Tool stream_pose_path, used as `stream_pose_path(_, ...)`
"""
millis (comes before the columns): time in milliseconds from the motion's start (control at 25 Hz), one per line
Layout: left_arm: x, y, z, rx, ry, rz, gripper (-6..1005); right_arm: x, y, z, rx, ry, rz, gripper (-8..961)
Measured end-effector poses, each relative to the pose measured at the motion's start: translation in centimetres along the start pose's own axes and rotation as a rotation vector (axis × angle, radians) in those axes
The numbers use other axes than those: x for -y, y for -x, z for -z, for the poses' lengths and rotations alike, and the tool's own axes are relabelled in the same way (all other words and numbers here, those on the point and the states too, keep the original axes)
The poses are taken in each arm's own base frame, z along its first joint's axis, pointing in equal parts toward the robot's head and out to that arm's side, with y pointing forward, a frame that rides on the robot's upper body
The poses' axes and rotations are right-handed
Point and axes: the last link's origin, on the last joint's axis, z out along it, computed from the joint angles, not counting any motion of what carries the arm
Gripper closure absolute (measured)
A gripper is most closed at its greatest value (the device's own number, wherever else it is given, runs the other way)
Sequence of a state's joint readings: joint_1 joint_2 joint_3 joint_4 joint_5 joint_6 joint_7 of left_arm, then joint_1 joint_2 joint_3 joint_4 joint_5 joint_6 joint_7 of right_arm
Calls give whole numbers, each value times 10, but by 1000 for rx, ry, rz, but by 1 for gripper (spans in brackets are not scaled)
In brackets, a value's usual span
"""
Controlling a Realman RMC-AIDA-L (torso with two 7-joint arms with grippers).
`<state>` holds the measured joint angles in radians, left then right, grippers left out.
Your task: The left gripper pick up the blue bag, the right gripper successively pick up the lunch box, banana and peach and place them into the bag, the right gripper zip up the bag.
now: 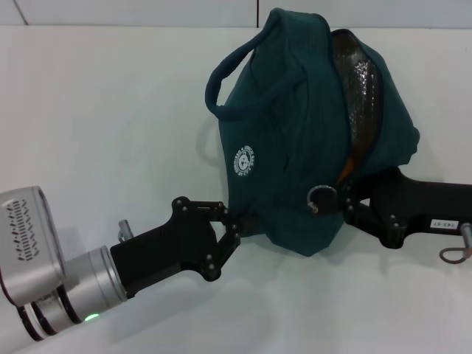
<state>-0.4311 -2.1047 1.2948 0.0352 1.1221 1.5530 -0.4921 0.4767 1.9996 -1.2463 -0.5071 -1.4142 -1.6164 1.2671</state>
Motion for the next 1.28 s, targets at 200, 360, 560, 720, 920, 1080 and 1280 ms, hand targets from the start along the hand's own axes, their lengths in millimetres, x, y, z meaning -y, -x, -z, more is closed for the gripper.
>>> stream_pose_path(200, 0, 0, 0, 4, -1, -2, 944, -2, 4, 7, 50, -9, 23, 927)
stream_pose_path(360, 1, 0, 0, 6, -1, -3, 938, -5, 6, 15, 113, -33, 94, 926)
stream_pose_path(560, -1, 1, 0, 12, 15, -7, 929, -3, 6, 18, 176, -91, 163, 924)
stream_pose_path(720, -4, 2, -1, 18, 29, -13, 923, 0, 11, 21, 251, -146, 224, 923)
stream_pose_path(920, -6, 2, -1, 18, 42, -25, 915, 3, 14, 27, 334, -233, 294, 922)
stream_pose_path(1080, -9, 2, -1, 13, 64, -55, 908, 3, 14, 30, 376, -274, 330, 921)
stream_pose_path(1280, -8, -4, -1, -29, 46, -59, 900, 2, 13, 30, 384, -275, 334, 920)
